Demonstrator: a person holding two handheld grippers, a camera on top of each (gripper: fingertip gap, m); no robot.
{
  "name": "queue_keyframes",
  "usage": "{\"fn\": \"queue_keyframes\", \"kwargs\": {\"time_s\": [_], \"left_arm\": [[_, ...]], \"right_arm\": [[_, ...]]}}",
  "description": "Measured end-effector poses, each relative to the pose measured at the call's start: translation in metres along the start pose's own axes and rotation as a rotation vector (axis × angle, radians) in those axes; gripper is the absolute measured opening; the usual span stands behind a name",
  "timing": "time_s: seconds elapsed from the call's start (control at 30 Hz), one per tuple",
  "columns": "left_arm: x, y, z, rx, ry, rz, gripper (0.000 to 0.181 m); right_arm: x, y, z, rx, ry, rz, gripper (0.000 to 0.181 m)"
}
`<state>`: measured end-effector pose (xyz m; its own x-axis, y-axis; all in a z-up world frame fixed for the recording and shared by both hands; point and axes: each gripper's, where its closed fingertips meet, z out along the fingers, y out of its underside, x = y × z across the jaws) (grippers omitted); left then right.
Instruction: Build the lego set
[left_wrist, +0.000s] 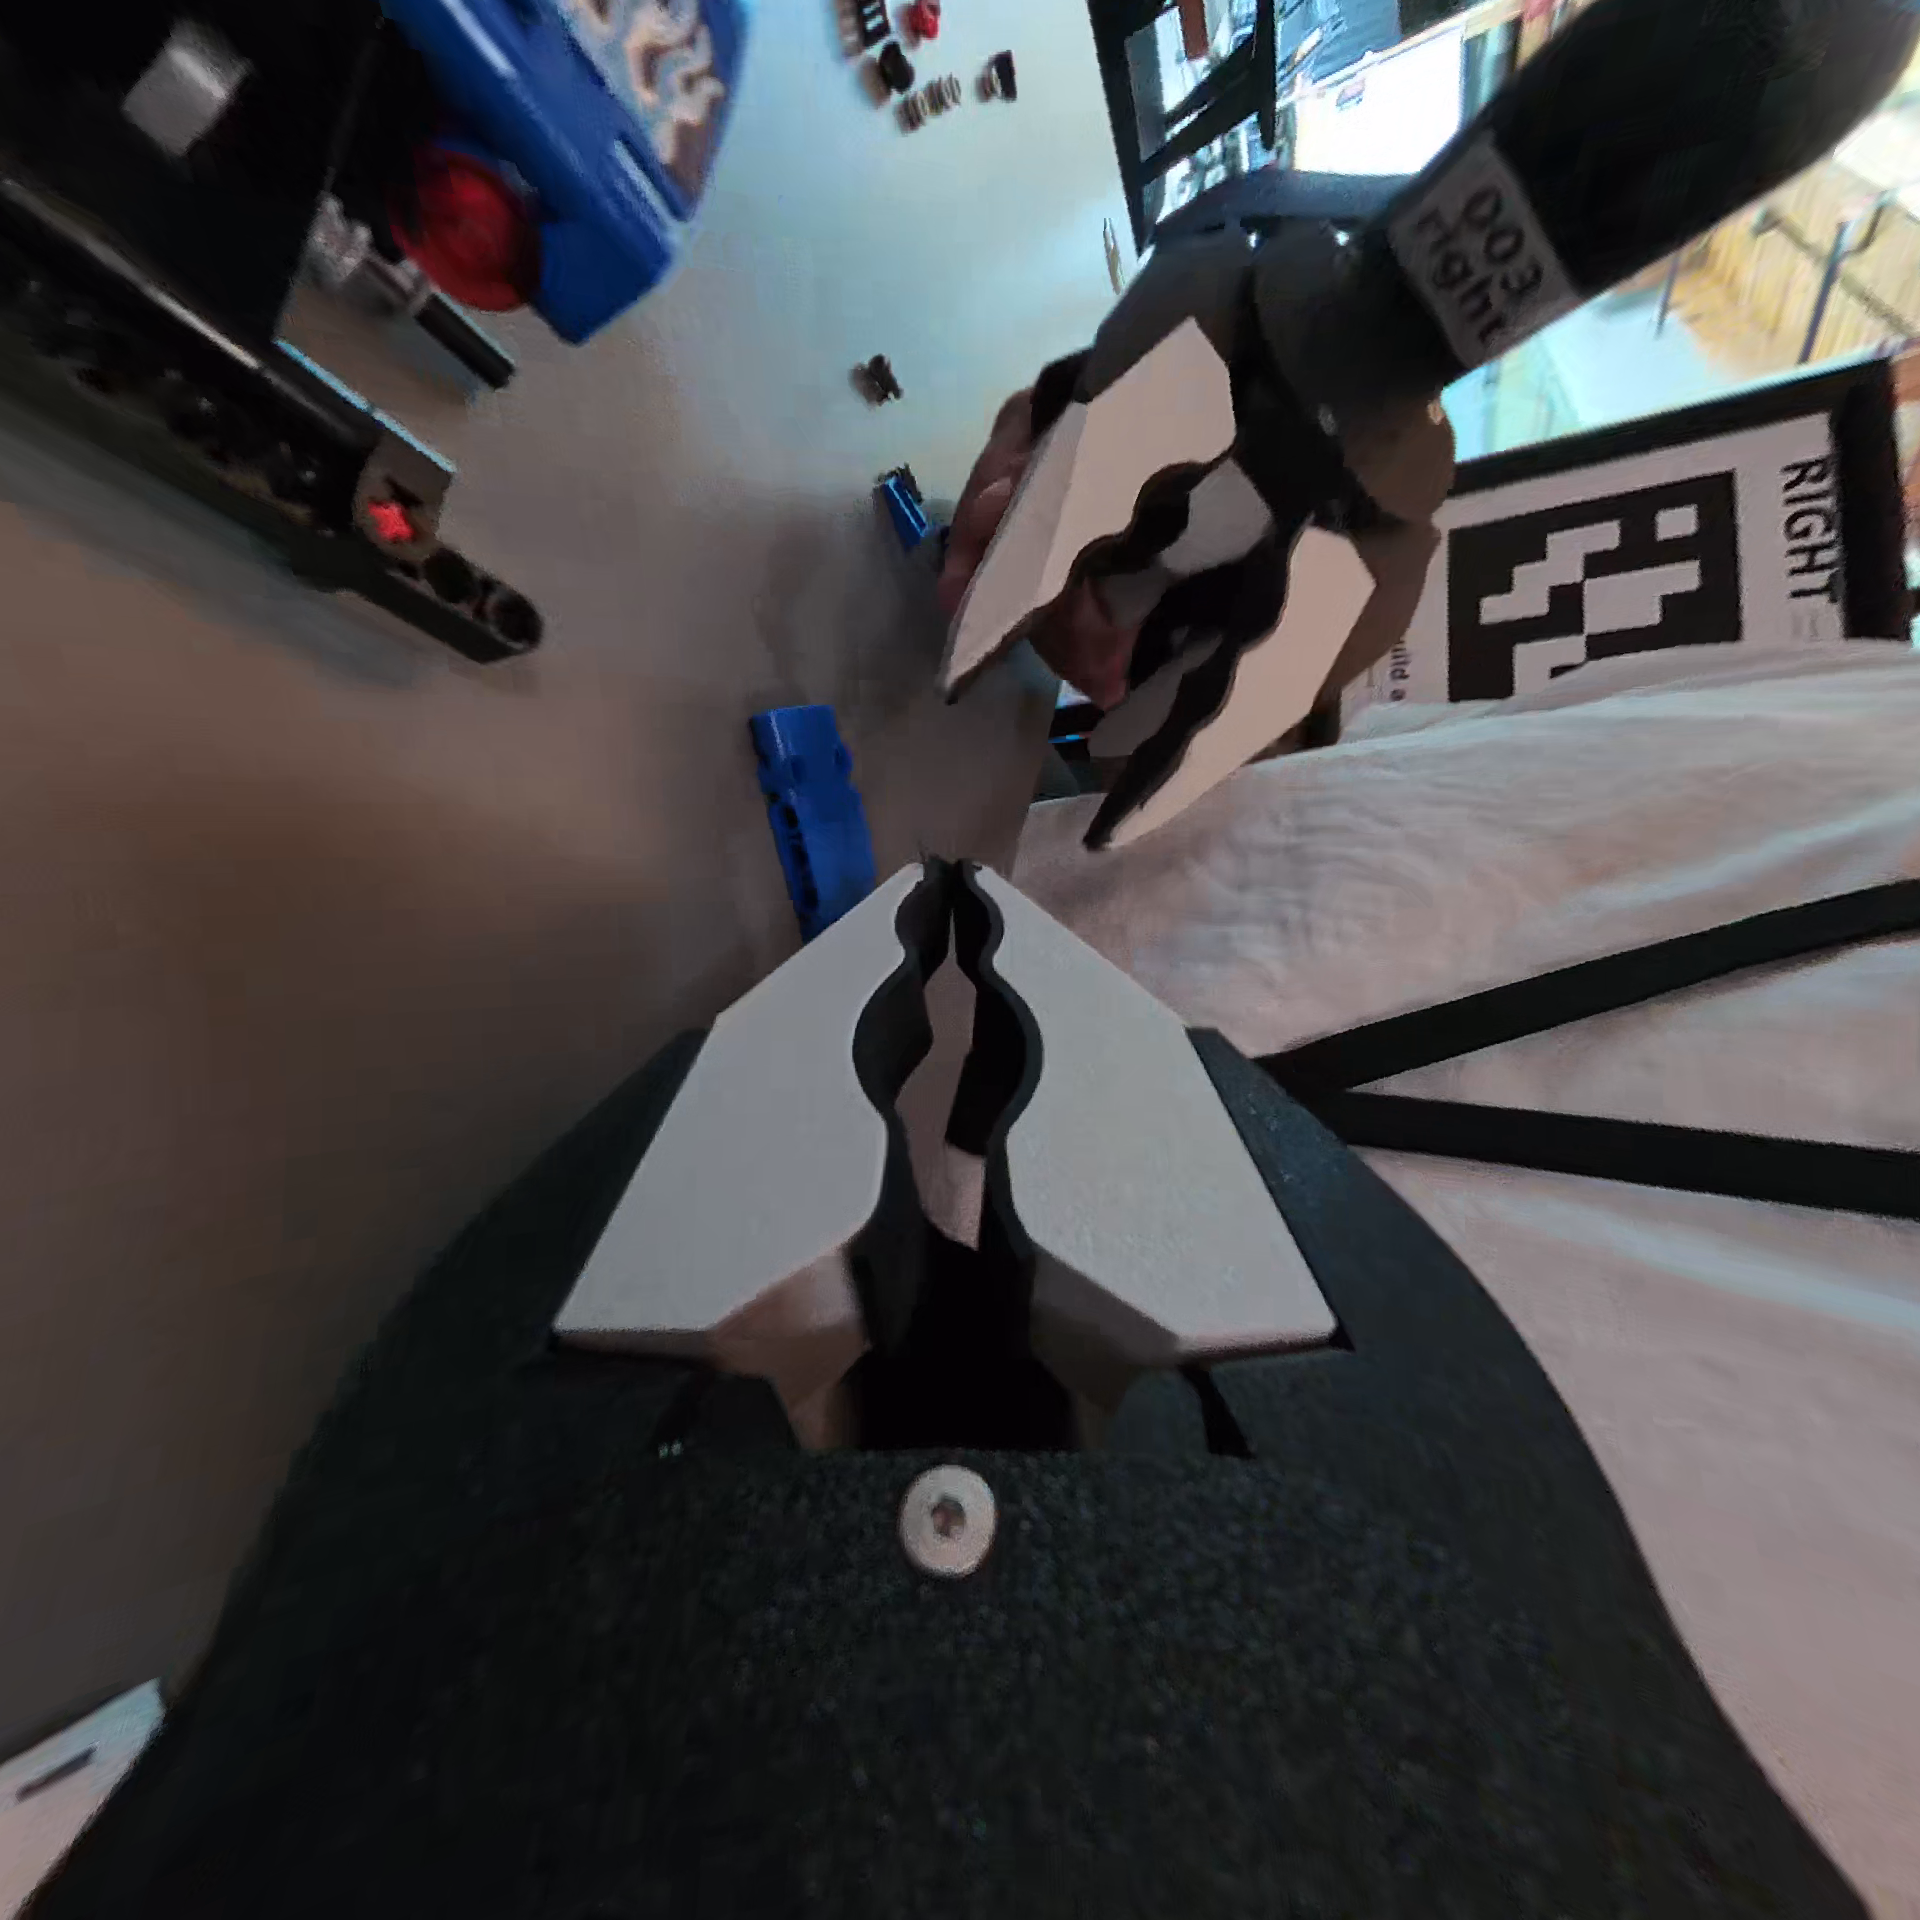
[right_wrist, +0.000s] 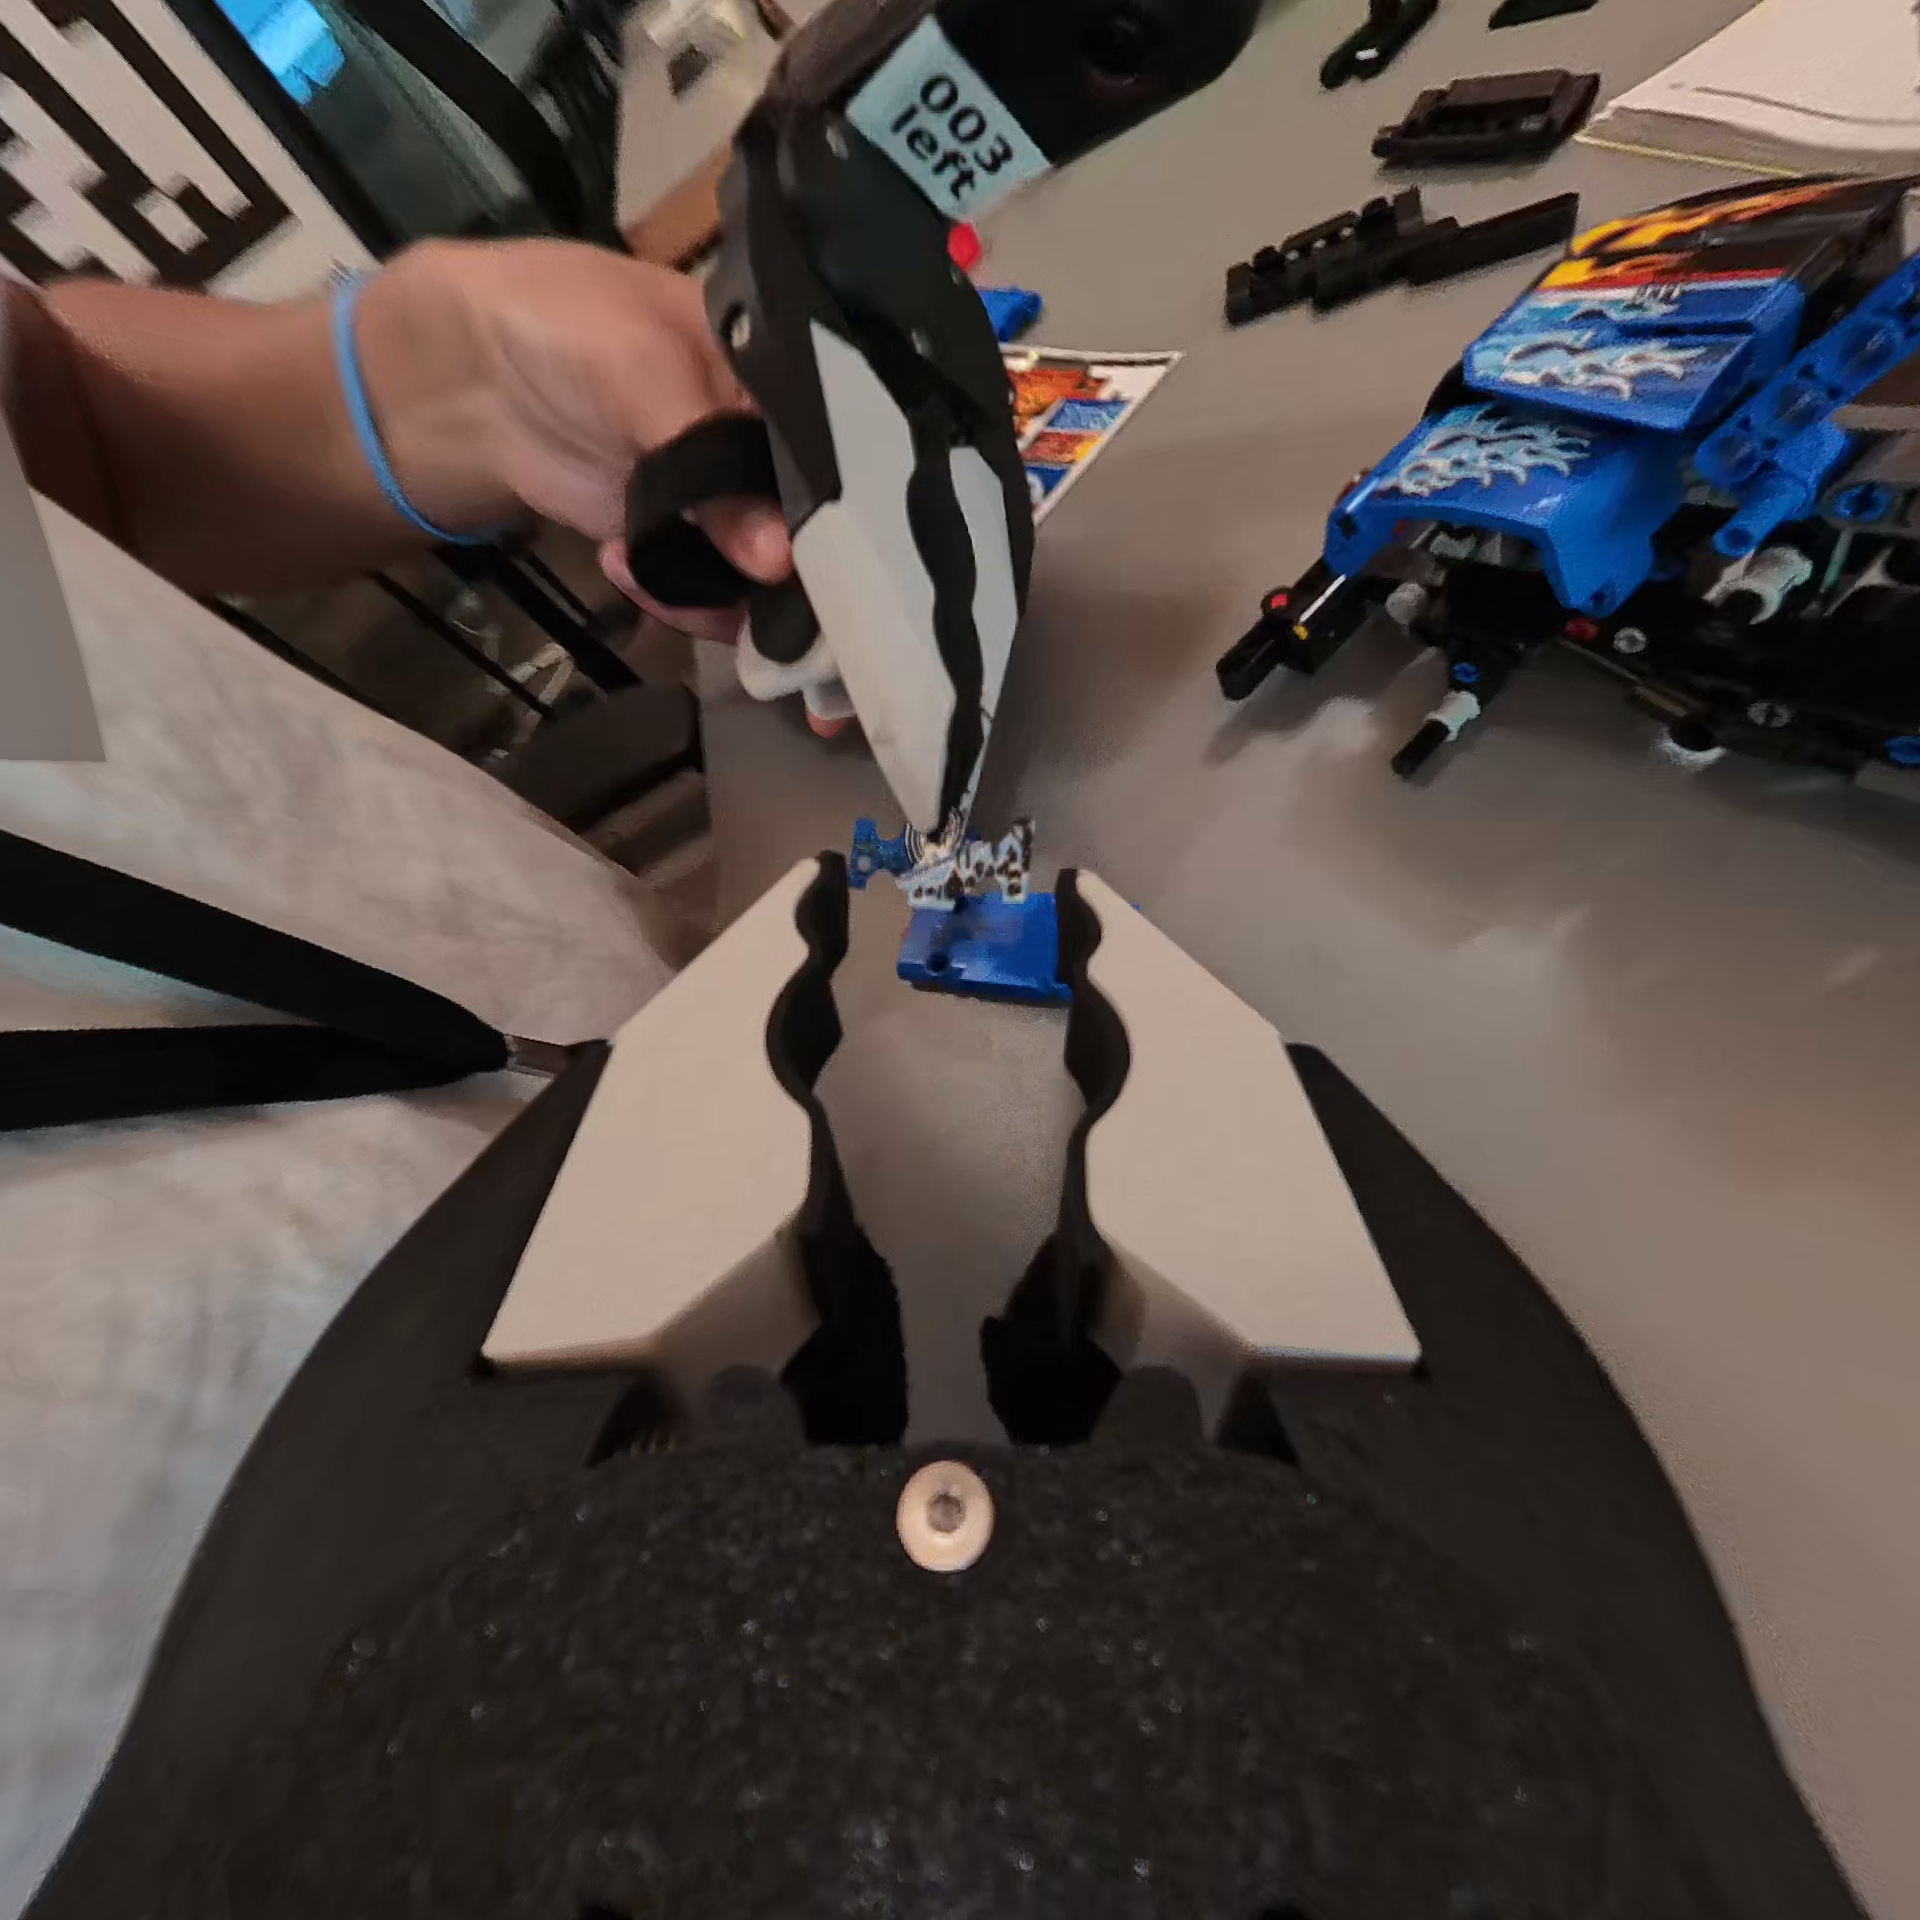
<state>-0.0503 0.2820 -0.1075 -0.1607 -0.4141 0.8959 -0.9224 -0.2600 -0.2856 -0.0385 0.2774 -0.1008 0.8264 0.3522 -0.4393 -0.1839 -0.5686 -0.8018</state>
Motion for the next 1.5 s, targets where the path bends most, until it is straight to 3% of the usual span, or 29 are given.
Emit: {"fn": "queue_keyframes", "kwargs": {"time_s": [0.2, 0.63, 0.83, 1.0, 1.03, 1.1, 1.17, 1.23, 1.4, 1.5], "left_arm": [[0.012, 0.006, 0.002, -0.024, -0.034, 0.151, 0.000], [0.015, 0.007, 0.003, -0.026, -0.043, 0.170, 0.000], [0.022, -0.012, -0.008, 0.144, 0.009, 0.176, 0.020], [0.018, -0.022, -0.025, 0.321, -0.034, 0.196, 0.028], [0.017, -0.021, -0.027, 0.337, -0.051, 0.207, 0.031], [0.002, -0.011, -0.026, 0.308, -0.223, 0.305, 0.041], [-0.016, 0.005, -0.016, 0.199, -0.453, 0.456, 0.052], [-0.023, 0.015, -0.001, 0.121, -0.574, 0.543, 0.051], [-0.022, 0.015, 0.021, 0.093, -0.616, 0.601, 0.046], [-0.027, 0.010, 0.025, 0.026, -0.651, 0.681, 0.027]], "right_arm": [[-0.004, -0.004, -0.005, 0.005, -0.131, 0.025, 0.022], [-0.006, -0.001, -0.005, -0.004, -0.166, 0.010, 0.000], [-0.007, -0.006, -0.008, 0.022, -0.185, 0.018, 0.000], [-0.015, -0.009, -0.011, 0.005, -0.204, -0.063, 0.000], [-0.014, -0.009, -0.012, -0.007, -0.201, -0.064, 0.000], [-0.006, -0.013, -0.017, -0.014, -0.179, -0.052, 0.000], [0.007, -0.016, -0.026, -0.017, -0.146, -0.030, 0.000], [0.019, -0.021, -0.038, 0.001, -0.110, -0.007, 0.000], [0.035, -0.030, -0.072, 0.099, -0.021, 0.033, 0.000], [0.036, -0.027, -0.085, 0.155, 0.008, 0.064, 0.000]]}}
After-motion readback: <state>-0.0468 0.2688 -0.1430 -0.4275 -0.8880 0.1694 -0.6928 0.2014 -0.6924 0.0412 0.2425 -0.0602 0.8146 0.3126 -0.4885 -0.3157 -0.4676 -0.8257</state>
